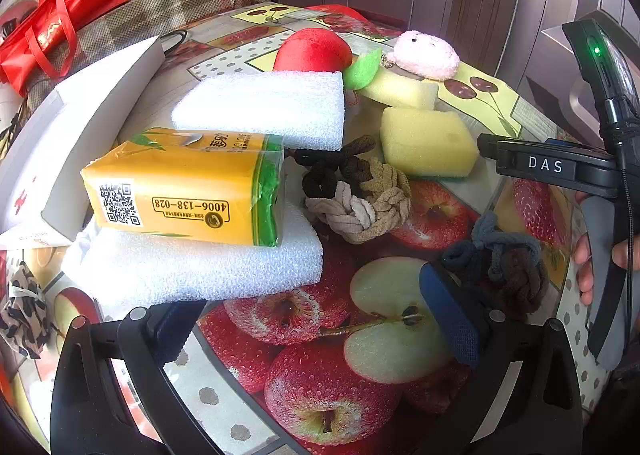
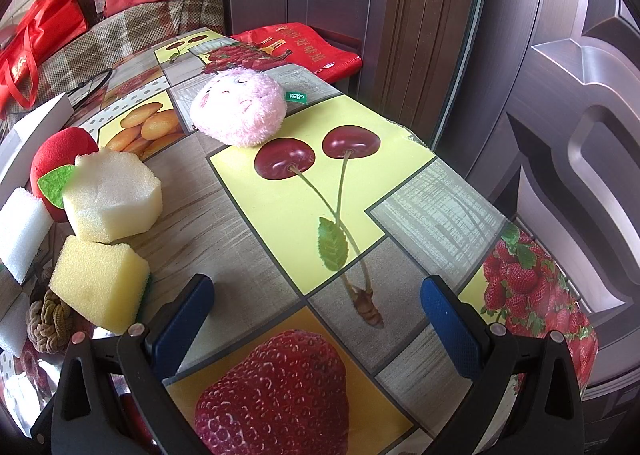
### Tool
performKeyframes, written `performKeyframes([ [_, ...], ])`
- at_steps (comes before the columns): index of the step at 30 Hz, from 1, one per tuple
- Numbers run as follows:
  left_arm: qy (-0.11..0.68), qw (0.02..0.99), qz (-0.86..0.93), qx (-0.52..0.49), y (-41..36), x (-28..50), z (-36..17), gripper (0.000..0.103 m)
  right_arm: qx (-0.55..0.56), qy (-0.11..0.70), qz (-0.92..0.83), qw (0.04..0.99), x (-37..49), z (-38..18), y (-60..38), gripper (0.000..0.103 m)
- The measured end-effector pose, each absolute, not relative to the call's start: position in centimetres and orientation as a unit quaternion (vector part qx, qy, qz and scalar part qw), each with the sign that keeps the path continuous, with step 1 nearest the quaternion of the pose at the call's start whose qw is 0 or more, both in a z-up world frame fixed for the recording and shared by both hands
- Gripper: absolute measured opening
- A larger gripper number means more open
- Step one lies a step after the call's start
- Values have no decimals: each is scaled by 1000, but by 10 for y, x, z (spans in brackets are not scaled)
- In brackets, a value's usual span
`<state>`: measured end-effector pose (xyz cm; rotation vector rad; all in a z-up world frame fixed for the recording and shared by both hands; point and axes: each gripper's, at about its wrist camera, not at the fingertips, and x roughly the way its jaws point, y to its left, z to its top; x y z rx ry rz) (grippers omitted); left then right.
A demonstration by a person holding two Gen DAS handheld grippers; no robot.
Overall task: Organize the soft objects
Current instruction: 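Move the left tool toward the patterned scarf beside the white tray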
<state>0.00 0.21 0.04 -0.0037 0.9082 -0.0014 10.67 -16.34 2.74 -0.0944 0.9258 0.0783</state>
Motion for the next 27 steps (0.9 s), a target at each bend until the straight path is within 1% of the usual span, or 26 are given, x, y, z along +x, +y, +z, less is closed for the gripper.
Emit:
performKeyframes([
  [23,438,899,4,-2,-5,5,1,103,-46,446,37,893,106,27,-164,103],
  [27,450,893,-20,9,-13,-5,3,102,-46,446,38,893,107,27,-163,103],
])
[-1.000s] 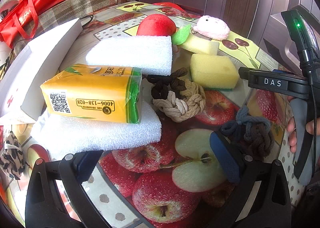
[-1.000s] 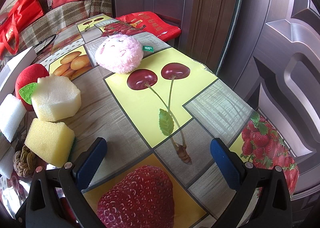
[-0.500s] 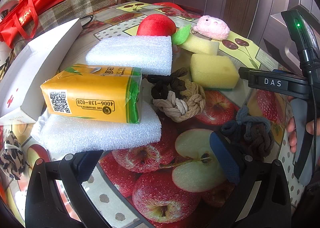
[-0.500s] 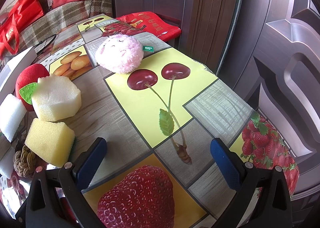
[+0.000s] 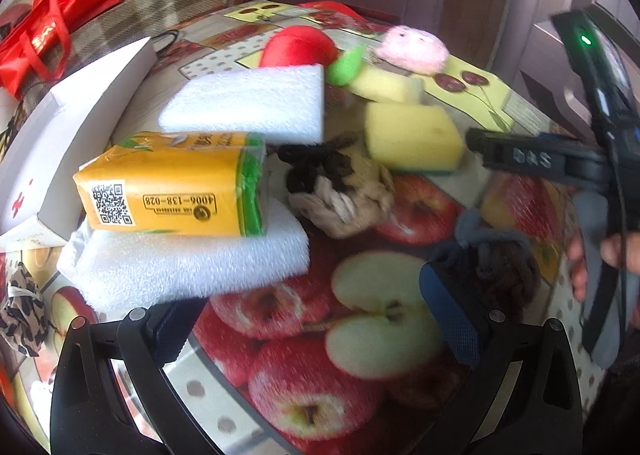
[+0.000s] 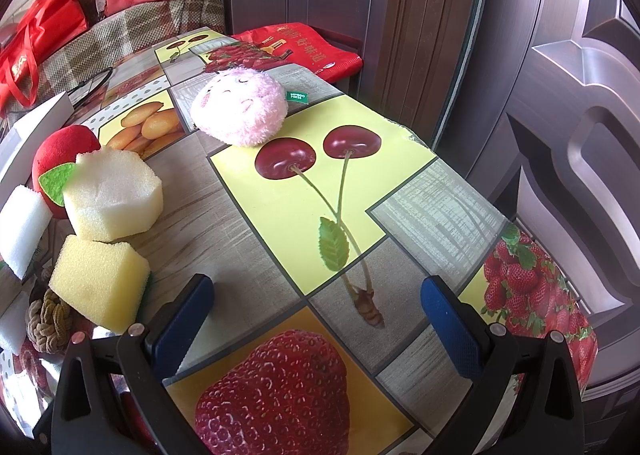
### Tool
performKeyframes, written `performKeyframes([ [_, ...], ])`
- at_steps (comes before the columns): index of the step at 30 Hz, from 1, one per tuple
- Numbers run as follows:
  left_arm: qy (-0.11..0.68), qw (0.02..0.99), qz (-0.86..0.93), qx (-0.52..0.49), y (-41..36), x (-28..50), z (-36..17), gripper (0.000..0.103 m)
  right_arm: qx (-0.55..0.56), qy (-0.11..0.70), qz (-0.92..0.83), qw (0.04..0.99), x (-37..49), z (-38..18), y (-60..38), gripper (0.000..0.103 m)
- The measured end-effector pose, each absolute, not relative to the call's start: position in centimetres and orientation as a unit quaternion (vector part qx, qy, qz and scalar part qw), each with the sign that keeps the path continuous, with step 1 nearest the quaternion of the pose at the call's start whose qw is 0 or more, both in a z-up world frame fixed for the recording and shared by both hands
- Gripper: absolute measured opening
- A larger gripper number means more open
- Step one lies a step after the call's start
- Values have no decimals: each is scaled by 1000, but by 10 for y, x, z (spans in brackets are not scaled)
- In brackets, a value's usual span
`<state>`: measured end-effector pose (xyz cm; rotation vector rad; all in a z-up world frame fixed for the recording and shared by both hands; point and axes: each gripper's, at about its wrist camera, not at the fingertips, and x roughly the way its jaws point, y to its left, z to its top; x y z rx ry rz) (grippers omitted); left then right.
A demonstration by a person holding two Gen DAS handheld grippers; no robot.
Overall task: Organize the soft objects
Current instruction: 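Move the left tool toward the patterned scarf beside the white tray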
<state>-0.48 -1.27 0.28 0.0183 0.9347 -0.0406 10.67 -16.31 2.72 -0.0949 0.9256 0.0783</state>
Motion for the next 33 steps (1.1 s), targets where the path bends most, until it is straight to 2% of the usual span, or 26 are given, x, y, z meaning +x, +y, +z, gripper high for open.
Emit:
performKeyframes([
  [5,441,893,-81,40,-29,-34,23,102,-46,446,38,893,106,28,-163,103],
  [8,421,903,-84,25,-23,-51,46,102,-46,446,37,893,106,27,-163,103],
  [15,375,922,50,-88,72,-87,86,103,-46,446,38,893,107,27,-163,103],
  [24,376,888,217,-152,168,-110,65,103,-46,446,38,893,107,29,-163,103],
  [27,383,880,219,-174,179,-106,61,103,-45,446,38,893,106,27,-163,103],
  [33,401,873,232,-154,187,-99,48,103,-45,446,38,893,107,28,-164,103],
])
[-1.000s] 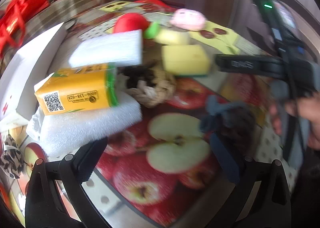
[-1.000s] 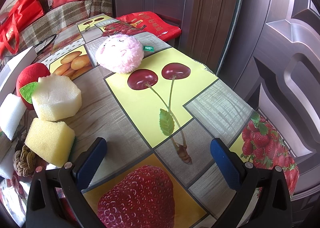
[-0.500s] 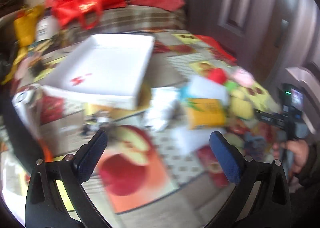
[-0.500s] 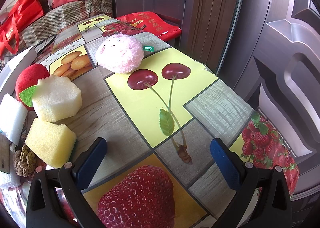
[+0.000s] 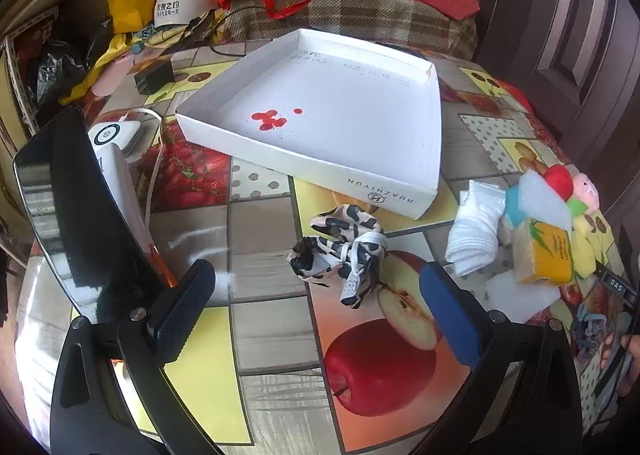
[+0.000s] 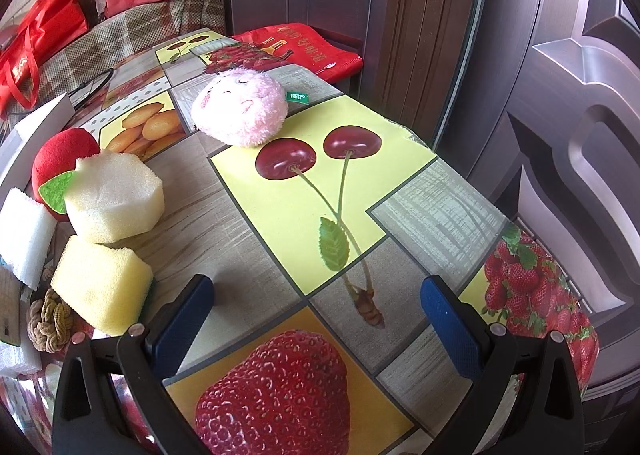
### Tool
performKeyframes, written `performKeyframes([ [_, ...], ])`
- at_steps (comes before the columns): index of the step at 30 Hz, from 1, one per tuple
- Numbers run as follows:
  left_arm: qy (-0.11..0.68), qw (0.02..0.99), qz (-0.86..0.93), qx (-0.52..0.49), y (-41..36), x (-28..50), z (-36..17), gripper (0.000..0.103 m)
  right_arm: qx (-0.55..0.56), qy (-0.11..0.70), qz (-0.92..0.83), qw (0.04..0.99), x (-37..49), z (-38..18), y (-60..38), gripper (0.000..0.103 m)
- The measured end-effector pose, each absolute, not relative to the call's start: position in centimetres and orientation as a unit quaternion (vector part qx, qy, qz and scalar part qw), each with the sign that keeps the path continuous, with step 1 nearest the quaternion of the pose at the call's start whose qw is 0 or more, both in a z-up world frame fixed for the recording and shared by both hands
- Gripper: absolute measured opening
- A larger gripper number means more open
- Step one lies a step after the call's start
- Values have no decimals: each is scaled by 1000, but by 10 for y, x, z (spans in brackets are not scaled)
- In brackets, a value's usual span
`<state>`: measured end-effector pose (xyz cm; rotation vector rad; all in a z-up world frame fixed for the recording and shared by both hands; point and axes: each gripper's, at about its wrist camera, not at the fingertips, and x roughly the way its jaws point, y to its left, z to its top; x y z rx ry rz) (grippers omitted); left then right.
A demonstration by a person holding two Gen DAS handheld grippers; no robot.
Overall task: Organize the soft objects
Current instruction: 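Move the left tool toward the patterned scarf beside the white tray, then grasp the black-and-white scarf with the left tool while the right tool grasps the blue rope toy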
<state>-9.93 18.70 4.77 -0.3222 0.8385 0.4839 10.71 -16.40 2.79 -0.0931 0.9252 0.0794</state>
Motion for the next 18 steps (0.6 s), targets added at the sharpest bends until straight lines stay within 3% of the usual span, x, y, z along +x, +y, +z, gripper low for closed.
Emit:
performKeyframes([
  [18,453,849,206,-176,204,-78,17,103,-45,446,38,893,106,28,-164,103],
])
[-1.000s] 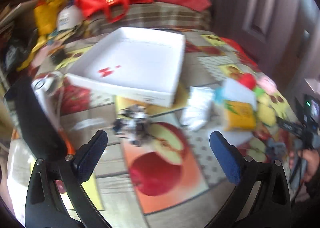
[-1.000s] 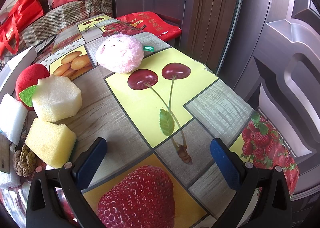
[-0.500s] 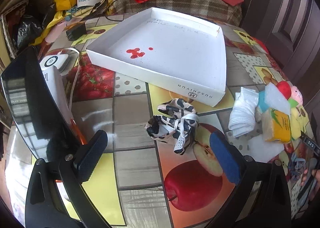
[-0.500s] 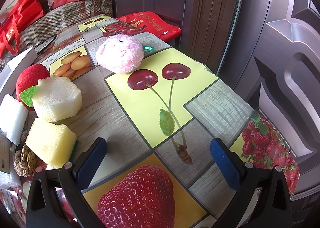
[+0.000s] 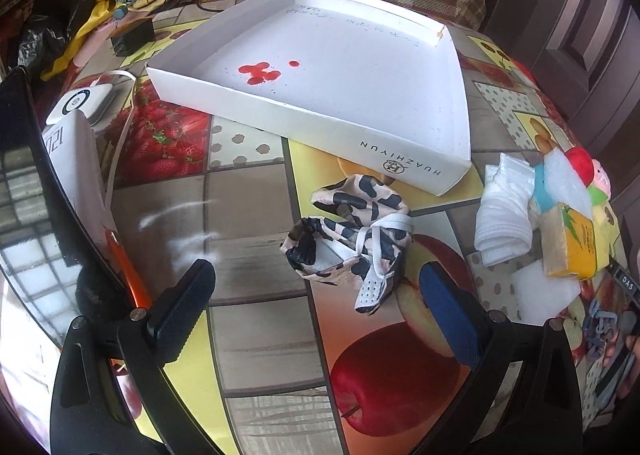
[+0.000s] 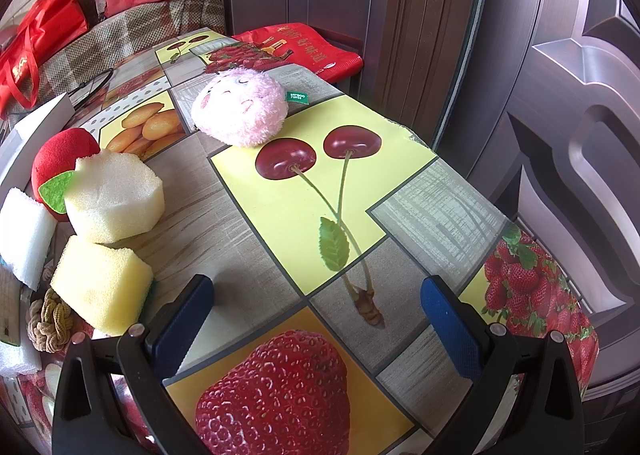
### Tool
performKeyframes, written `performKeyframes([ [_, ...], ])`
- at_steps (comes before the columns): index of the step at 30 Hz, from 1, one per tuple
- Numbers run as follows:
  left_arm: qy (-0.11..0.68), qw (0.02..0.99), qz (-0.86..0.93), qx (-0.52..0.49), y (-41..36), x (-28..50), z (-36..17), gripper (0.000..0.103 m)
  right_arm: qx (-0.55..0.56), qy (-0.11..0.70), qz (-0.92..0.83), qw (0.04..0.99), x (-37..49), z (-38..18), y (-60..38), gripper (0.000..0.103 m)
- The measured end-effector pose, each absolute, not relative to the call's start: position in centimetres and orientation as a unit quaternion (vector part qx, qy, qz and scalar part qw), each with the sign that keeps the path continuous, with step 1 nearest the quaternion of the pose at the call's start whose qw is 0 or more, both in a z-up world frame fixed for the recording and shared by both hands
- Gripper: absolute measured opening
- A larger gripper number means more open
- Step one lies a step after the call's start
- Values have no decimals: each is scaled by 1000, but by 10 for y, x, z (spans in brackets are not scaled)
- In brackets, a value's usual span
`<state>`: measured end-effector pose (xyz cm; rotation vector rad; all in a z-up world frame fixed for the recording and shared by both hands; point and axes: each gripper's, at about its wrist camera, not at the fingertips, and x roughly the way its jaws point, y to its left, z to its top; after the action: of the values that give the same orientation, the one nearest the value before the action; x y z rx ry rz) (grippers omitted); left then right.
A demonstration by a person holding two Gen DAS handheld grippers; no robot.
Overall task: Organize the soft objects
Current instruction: 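Grasp the black-and-white scarf with the left tool while the right tool grasps the blue rope toy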
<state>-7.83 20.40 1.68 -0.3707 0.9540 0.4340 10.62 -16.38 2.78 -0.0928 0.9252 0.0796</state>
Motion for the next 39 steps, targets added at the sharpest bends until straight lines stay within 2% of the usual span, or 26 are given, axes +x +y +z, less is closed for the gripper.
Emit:
performKeyframes([
  [9,440,865,188,-149,202,-78,17,103,-49,447,48,892,104,31,-163,103],
  [19,424,879,170,-135,199,-73,19,103,-91,393,214,890,76,78,-148,103],
  [27,467,860,174,-111,190,-48,10,103,-134,474,345,799,38,60,-110,101],
  [30,468,858,179,-110,190,-47,6,102,-151,482,360,785,20,53,-110,81],
  [31,466,860,178,-105,188,-48,7,99,-158,483,362,781,18,50,-110,74],
  [33,469,861,169,-100,185,-47,5,91,-174,481,360,781,15,48,-112,71],
  [35,470,862,165,-93,182,-46,4,89,-186,475,358,782,13,47,-116,65],
  [36,466,865,162,-88,180,-47,4,80,-193,470,357,784,11,46,-116,58],
  [37,462,868,161,-82,178,-47,6,68,-201,464,358,785,10,46,-115,43],
  [39,457,872,156,-82,176,-48,8,53,-200,463,367,782,11,48,-112,19],
])
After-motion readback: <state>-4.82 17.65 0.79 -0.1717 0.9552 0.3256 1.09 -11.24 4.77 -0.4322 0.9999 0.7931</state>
